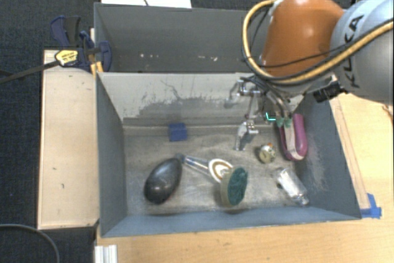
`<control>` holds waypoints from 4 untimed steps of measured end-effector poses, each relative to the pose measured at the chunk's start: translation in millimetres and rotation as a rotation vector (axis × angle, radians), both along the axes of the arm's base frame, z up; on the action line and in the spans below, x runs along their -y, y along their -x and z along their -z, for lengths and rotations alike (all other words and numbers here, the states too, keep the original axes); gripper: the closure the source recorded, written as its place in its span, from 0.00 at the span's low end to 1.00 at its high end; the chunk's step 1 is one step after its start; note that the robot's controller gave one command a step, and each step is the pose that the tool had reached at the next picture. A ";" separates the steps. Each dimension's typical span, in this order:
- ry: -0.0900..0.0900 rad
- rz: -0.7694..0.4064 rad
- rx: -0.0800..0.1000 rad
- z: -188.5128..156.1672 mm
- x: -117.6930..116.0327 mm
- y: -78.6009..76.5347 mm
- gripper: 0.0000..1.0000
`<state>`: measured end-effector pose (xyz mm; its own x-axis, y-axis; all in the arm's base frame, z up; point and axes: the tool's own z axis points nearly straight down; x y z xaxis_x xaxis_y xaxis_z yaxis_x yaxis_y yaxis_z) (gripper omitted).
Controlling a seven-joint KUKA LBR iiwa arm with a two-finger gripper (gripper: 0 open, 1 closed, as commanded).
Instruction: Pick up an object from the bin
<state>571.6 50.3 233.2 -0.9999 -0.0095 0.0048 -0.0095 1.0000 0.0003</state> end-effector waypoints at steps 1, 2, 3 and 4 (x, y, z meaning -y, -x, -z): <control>-0.002 -0.399 0.011 136.0 -88.5 -2.3 0.00; -0.002 -0.307 0.004 132.4 -43.2 11.5 0.00; -0.001 -0.242 0.002 132.8 -35.9 17.1 0.00; -0.006 -0.177 -0.011 155.9 -39.2 14.2 0.00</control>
Offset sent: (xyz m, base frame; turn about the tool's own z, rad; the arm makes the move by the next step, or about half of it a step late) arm 0.0010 0.1037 -0.1632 -0.4438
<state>557.5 89.5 77.3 -0.9825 -0.1859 0.0153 -0.1858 0.9826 0.0069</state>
